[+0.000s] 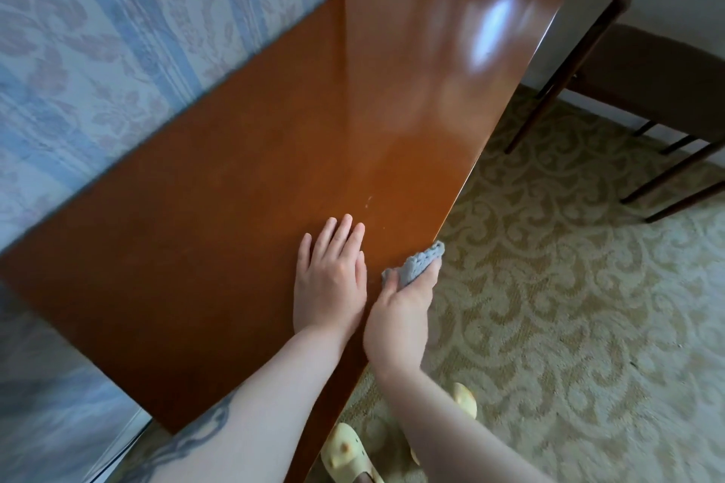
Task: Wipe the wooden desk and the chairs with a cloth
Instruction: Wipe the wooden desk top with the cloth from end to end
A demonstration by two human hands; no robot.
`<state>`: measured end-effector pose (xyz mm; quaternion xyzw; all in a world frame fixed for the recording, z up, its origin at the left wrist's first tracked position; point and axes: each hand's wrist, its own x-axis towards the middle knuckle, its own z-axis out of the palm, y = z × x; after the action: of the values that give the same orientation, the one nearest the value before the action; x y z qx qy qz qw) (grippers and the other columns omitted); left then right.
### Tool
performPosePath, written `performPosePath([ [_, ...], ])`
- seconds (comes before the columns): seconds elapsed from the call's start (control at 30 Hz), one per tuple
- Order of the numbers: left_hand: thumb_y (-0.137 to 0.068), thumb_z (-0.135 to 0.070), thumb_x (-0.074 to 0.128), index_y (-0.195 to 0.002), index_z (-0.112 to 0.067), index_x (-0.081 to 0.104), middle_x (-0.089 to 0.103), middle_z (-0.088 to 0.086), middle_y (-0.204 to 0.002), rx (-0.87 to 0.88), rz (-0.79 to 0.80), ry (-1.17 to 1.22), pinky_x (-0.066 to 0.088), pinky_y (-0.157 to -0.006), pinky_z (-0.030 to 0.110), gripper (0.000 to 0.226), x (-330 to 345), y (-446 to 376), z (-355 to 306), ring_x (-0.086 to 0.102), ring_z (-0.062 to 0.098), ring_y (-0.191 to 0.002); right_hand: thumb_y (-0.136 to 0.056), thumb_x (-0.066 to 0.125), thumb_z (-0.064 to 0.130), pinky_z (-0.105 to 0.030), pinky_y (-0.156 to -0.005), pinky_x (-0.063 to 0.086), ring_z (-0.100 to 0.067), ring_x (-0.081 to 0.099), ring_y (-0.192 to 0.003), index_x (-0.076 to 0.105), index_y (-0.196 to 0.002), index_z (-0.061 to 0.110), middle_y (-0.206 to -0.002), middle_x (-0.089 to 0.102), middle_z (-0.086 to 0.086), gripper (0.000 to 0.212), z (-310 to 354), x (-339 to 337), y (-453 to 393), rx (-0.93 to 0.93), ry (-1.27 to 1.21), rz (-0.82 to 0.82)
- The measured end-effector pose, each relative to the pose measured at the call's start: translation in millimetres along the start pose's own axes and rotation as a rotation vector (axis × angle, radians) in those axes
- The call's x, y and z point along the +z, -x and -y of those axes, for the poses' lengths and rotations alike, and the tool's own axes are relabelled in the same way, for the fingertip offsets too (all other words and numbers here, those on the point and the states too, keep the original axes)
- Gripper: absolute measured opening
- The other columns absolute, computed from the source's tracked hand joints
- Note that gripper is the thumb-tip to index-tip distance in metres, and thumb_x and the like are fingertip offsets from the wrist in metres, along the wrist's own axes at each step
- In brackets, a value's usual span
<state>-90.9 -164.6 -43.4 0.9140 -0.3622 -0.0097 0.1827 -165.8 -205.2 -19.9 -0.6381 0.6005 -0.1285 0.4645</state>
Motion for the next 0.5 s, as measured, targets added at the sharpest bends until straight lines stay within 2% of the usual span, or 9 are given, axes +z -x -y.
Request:
performPosePath([
  [0.1, -0.1, -0.028, 0.029, -0.139, -0.021, 0.051, 0.046, -0.001, -0.147, -0.005, -0.006, 0.053, 0.023, -0.117, 0.044, 0.045, -1, 0, 0, 0.035, 0.017, -0.141, -0.102, 0.038, 0.038, -0.03, -0.078, 0.037, -0.023, 0.055, -0.117, -0.007, -0.154, 0.028, -0.153, 0.035, -0.002, 0.07, -17, -7, 28, 0.013, 0.01, 0.153],
  [0.17, -0.102, -0.023, 0.033, -0.14, -0.021, 0.05, 0.044, -0.002, -0.148, 0.005, 0.013, 0.099, 0.018, -0.118, 0.041, 0.042, -4, 2, 3, 0.031, 0.016, -0.142, -0.102, 0.038, 0.039, -0.033, -0.076, 0.042, -0.028, 0.059, -0.109, -0.003, -0.153, 0.021, -0.146, 0.044, -0.009, 0.068, -9, -10, 4, 0.032, 0.093, 0.197],
  [0.23, -0.103, -0.02, 0.037, -0.143, -0.023, 0.045, 0.039, -0.005, -0.152, 0.017, 0.053, 0.137, 0.01, -0.119, 0.037, 0.041, -7, 10, 11, 0.024, 0.013, -0.145, -0.102, 0.037, 0.039, -0.035, -0.076, 0.041, -0.032, 0.059, -0.104, 0.005, -0.15, 0.017, -0.137, 0.052, -0.013, 0.062, 8, -13, -33, 0.074, 0.109, 0.167],
  [0.33, -0.104, -0.03, 0.029, -0.146, -0.028, 0.039, 0.033, -0.008, -0.154, 0.045, 0.089, 0.109, 0.006, -0.119, 0.036, 0.043, -17, 34, 32, 0.017, 0.01, -0.146, -0.103, 0.034, 0.039, -0.037, -0.076, 0.039, -0.035, 0.058, -0.107, 0.006, -0.151, 0.016, -0.134, 0.052, -0.014, 0.06, 28, -15, -63, 0.109, 0.094, 0.08],
  [0.43, -0.102, -0.038, 0.019, -0.146, -0.029, 0.038, 0.034, -0.008, -0.154, 0.064, 0.116, 0.018, 0.011, -0.119, 0.04, 0.049, -32, 57, 54, 0.02, 0.012, -0.146, -0.104, 0.033, 0.039, -0.037, -0.078, 0.038, -0.032, 0.056, -0.108, 0.002, -0.154, 0.023, -0.139, 0.046, -0.011, 0.062, 18, -9, -34, 0.061, 0.038, 0.011],
  [0.5, -0.102, -0.037, 0.016, -0.146, -0.027, 0.039, 0.035, -0.005, -0.154, 0.071, 0.137, -0.024, 0.016, -0.118, 0.043, 0.051, -37, 69, 63, 0.023, 0.015, -0.146, -0.103, 0.037, 0.037, -0.032, -0.083, 0.037, -0.025, 0.054, -0.113, 0.001, -0.155, 0.026, -0.144, 0.043, -0.006, 0.063, -6, 0, 20, 0.054, -0.017, 0.033],
])
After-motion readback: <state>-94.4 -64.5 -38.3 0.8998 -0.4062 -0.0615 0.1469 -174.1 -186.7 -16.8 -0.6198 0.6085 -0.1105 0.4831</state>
